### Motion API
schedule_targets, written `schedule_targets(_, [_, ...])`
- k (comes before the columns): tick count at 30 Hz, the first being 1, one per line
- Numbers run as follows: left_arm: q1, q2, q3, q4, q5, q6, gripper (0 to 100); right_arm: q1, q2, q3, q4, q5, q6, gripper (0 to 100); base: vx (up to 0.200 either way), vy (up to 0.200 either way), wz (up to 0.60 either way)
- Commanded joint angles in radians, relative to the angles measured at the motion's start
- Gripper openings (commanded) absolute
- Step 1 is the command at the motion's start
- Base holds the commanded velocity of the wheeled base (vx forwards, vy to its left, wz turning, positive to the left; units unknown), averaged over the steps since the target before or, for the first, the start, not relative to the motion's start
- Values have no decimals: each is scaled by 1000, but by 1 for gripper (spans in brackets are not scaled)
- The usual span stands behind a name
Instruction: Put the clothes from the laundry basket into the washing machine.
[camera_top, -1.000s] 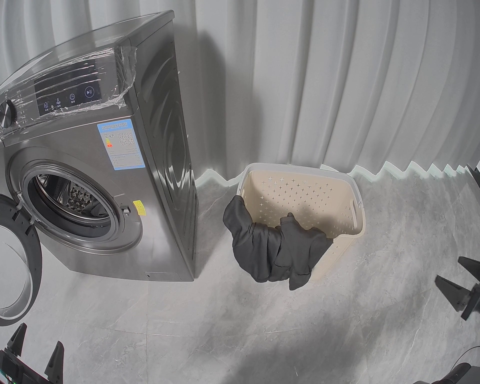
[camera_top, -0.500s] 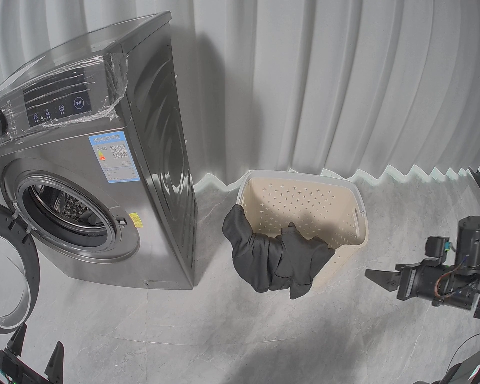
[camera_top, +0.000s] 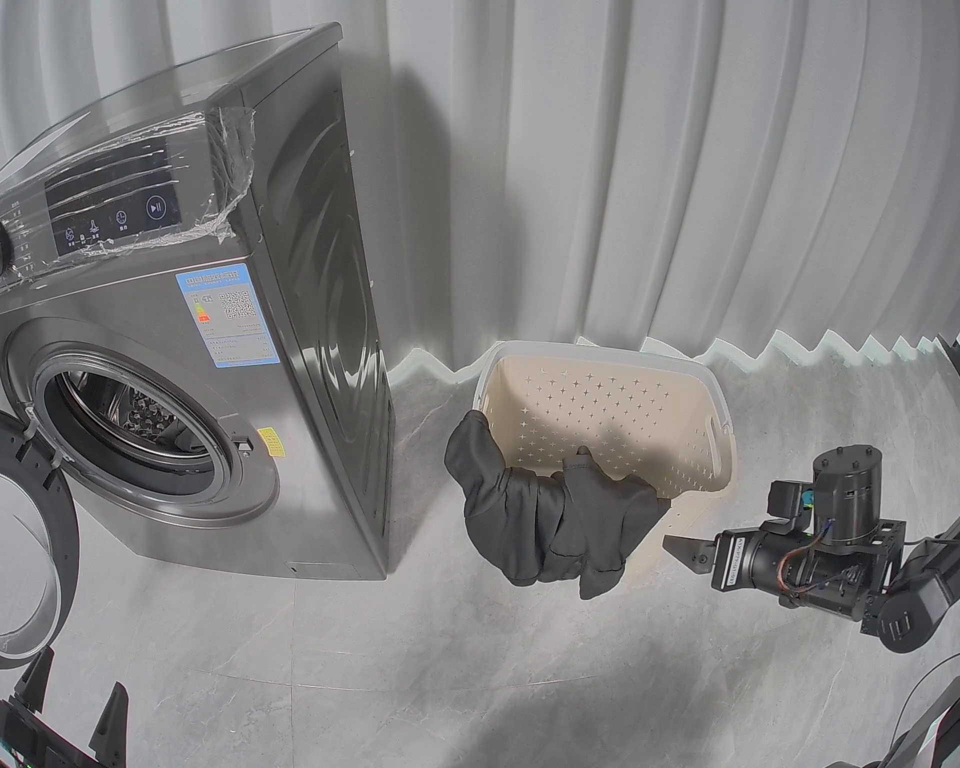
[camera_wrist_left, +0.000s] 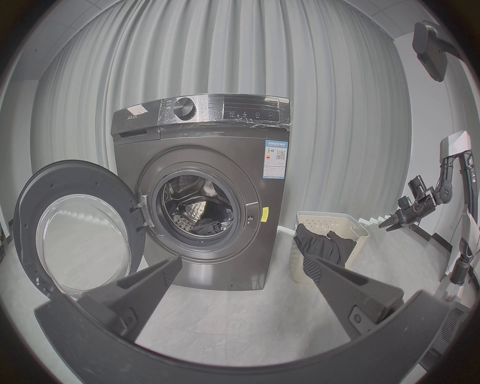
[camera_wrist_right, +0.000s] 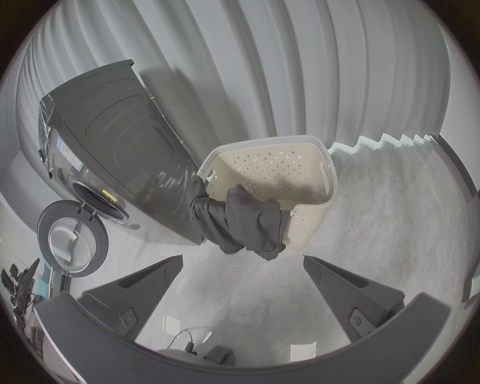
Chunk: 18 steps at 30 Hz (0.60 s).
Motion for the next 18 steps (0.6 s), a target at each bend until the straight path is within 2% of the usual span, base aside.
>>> schedule_targets(1, [1, -16, 16, 0, 1, -1, 100, 2, 124, 3, -67, -18, 11, 100, 0, 0, 0])
schedule_targets(2, [1, -16, 16, 0, 1, -1, 100, 5, 127, 3, -67, -18, 17, 100, 0, 0, 0])
schedule_targets(5, [1, -16, 16, 0, 1, -1, 100, 8, 130, 0, -65, -19, 19, 100, 200, 0, 0])
schedule_targets(12, [1, -16, 16, 0, 1, -1, 100, 13, 194, -17, -71, -18, 28, 100, 0, 0, 0])
schedule_targets(15, [-1, -16, 16, 0, 1, -1, 100, 13, 260, -48, -84, -21, 71, 100, 0, 0, 0])
schedule_targets(18, [-1, -16, 16, 0, 1, -1, 100, 15, 300, -60, -99, -25, 94, 100, 0, 0, 0])
